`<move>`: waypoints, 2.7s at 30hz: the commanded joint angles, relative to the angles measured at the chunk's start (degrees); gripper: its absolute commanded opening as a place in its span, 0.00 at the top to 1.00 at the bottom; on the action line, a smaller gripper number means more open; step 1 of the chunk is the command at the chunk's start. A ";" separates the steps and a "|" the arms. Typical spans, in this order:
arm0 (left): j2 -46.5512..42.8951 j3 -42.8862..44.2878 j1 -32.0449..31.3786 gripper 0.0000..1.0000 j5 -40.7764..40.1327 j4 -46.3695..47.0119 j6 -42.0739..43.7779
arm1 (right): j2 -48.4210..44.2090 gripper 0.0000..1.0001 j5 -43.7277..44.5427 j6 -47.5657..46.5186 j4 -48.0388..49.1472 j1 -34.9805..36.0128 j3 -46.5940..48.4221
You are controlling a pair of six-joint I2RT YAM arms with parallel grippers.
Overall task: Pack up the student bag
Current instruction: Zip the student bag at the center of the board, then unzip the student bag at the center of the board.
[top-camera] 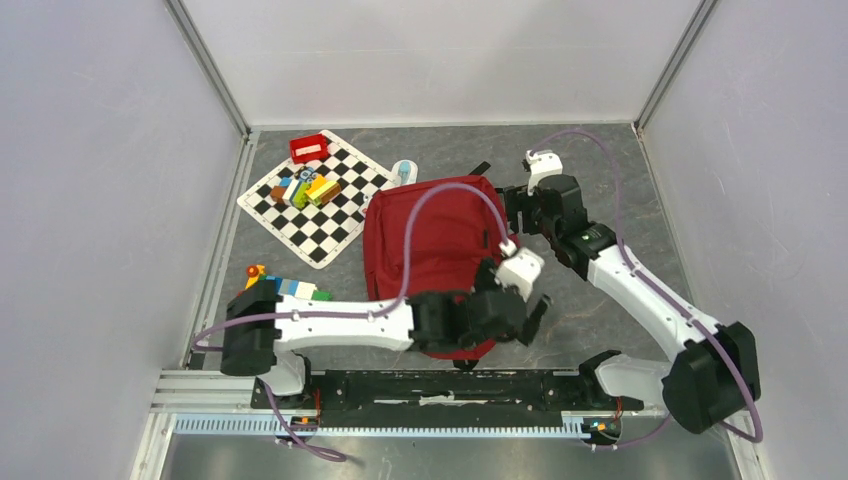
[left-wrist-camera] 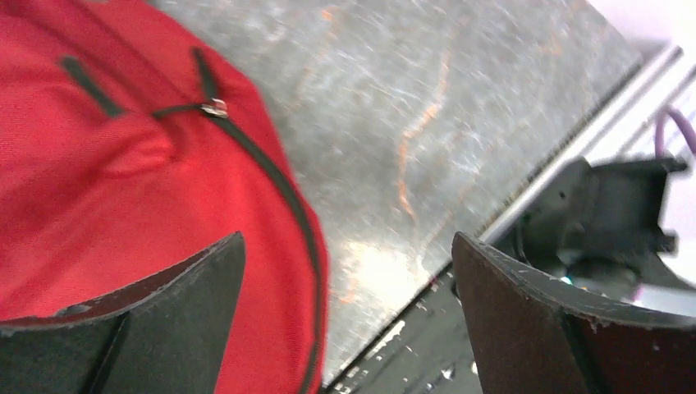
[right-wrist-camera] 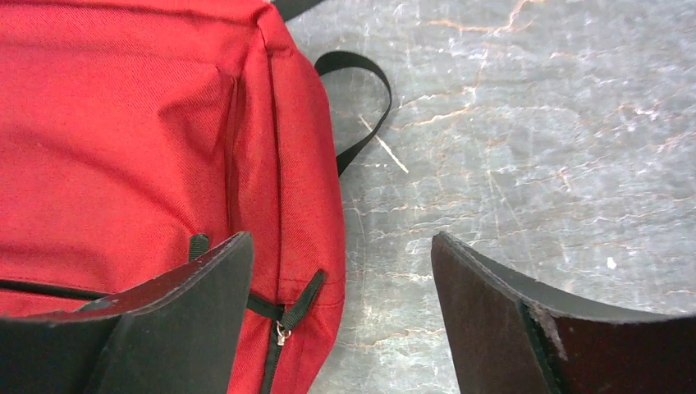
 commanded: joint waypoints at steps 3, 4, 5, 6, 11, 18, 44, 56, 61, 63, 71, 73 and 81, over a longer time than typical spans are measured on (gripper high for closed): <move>-6.98 1.72 12.80 0.00 7.89 -6.76 -6.27 | -3.77 0.13 -1.39 0.13 -5.41 -0.75 3.29; -7.25 1.72 14.92 0.00 8.42 -7.17 -6.00 | -3.87 0.12 -1.79 0.70 -5.13 -0.78 3.06; -7.36 1.78 16.38 0.00 8.29 -7.38 -5.38 | -3.91 0.12 -2.62 1.04 -4.23 -0.76 2.65; -7.37 2.01 17.91 0.00 8.28 -7.58 -4.17 | -3.88 0.12 -3.32 1.50 -3.46 -0.76 1.99; -4.33 4.23 24.46 0.00 11.00 -8.36 0.27 | -2.33 0.19 -8.56 4.72 0.20 -0.76 -0.49; 5.52 10.36 30.86 0.35 19.69 -3.01 2.66 | -2.04 0.25 -6.24 12.00 -0.81 -1.39 -2.45; 23.78 32.07 31.60 0.57 19.08 -25.40 2.72 | -7.10 0.32 -1.96 17.08 -15.55 -2.01 3.84; 25.25 30.98 31.55 0.82 19.93 -25.49 -1.21 | -10.35 0.29 -2.00 15.77 -13.24 -2.09 -0.16; 20.89 26.99 31.49 0.98 19.06 -21.13 -1.82 | -8.21 0.24 -4.55 14.23 -12.17 -2.09 -0.58; 17.69 23.61 31.53 0.98 17.51 -18.33 -2.00 | -7.22 0.20 -7.06 12.83 -10.09 -2.09 -1.35; 11.38 17.76 31.61 0.98 15.51 -15.33 -2.39 | -0.21 0.20 -16.24 11.47 -4.05 -2.17 -1.99; 10.55 16.94 31.58 0.98 15.37 -15.37 -2.49 | 1.77 0.22 -17.49 12.33 -2.66 -2.26 -0.62; 9.96 15.43 31.68 0.98 16.18 -15.06 -3.36 | 12.06 0.25 -22.88 15.08 -0.89 -2.42 5.73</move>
